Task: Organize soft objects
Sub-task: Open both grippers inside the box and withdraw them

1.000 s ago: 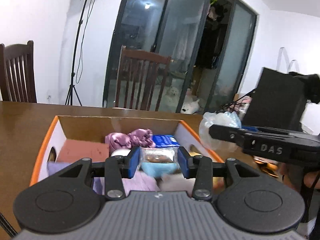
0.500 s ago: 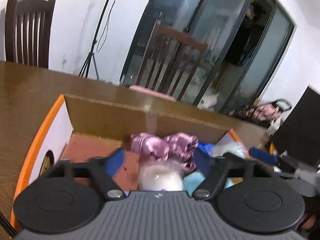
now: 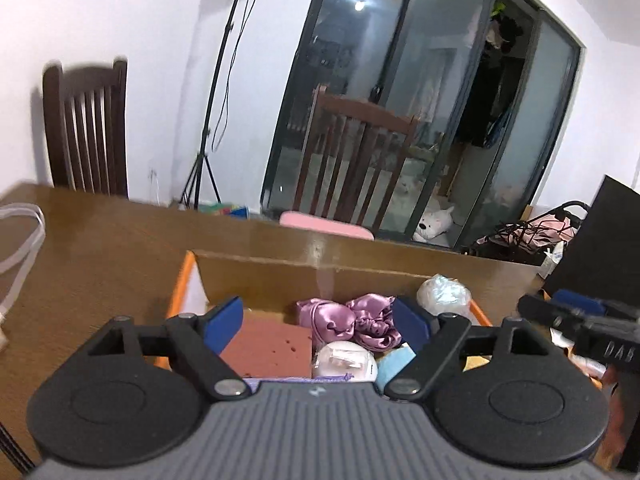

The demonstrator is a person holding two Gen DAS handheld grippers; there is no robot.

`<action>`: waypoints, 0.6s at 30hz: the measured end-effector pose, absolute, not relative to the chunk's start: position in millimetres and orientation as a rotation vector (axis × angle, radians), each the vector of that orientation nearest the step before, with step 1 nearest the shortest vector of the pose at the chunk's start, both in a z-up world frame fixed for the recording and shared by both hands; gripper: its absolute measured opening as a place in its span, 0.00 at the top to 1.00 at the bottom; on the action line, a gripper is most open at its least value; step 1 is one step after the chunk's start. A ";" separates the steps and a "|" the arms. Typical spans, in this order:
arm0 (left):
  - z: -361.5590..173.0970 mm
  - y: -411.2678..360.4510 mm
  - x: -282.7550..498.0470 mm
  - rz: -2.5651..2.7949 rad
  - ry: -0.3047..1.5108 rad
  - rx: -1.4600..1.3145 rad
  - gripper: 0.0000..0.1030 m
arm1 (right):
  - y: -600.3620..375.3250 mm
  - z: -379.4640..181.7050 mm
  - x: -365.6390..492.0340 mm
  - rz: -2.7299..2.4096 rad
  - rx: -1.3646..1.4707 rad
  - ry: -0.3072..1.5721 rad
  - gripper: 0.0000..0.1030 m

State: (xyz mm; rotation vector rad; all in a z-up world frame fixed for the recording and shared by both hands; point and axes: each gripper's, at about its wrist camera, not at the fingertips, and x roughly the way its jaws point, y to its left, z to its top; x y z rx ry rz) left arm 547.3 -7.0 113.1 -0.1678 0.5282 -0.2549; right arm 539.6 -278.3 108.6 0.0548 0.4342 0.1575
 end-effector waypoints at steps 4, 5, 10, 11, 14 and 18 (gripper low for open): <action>140.5 -0.5 505.9 -0.244 0.484 -0.136 0.16 | -287.1 143.4 503.0 0.158 0.089 0.397 0.21; 145.6 0.6 496.5 -0.246 0.479 -0.132 0.15 | -288.3 151.0 493.6 0.160 0.088 0.390 0.21; 163.3 1.5 442.8 -0.234 0.446 -0.070 0.12 | -284.9 181.9 442.3 0.169 0.052 0.366 0.19; 165.3 0.8 432.7 -0.223 0.437 -0.063 0.12 | -283.7 185.3 433.7 0.166 0.046 0.363 0.19; 164.7 0.9 394.4 -0.171 0.383 -0.040 0.04 | -278.1 186.6 404.8 0.154 0.019 0.351 0.18; 152.9 2.8 350.6 -0.106 0.318 0.018 0.03 | -272.3 175.7 361.0 0.153 0.018 0.284 0.12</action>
